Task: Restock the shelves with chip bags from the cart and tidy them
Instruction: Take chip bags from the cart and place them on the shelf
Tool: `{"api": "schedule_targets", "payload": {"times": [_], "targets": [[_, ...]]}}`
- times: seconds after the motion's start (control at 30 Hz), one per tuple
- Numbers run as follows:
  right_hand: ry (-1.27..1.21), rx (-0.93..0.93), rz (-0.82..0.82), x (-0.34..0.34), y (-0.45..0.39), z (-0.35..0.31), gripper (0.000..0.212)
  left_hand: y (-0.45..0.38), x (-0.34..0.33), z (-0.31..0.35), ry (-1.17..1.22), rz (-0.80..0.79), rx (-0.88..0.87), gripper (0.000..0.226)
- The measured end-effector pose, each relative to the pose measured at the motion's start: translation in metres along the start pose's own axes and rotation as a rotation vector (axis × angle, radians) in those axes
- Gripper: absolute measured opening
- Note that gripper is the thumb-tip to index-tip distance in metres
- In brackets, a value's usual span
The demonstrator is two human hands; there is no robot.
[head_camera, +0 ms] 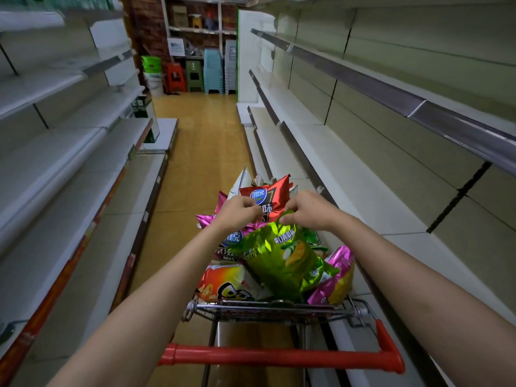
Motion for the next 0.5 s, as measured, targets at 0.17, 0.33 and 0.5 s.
{"api": "schedule_targets", "payload": {"times": [0.17, 0.33, 0.5], "targets": [[-0.086, 0.019, 0.086, 0.034, 0.004, -0.005, 0.018, 0.002, 0.012, 0.004, 0.259, -0.01, 0.031, 0.034], [-0.104, 0.036, 0.194, 0.067, 0.004, -0.013, 0.021, 0.001, 0.029, 0.016, 0.655, 0.05, 0.036, 0.043], [-0.251, 0.062, 0.352, 0.092, -0.002, -0.014, 0.027, 0.001, 0.041, 0.015, 0.752, 0.054, -0.033, 0.049]]}}
Point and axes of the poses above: each hand's wrist, its own y-axis away from the middle knuckle, its own x-axis out of the back of the hand, z = x × y, the point moved 1 cm from there along -y, towards the middle knuckle, and after that the axes turned 9 degrees about -z, right-handed, at the moved point
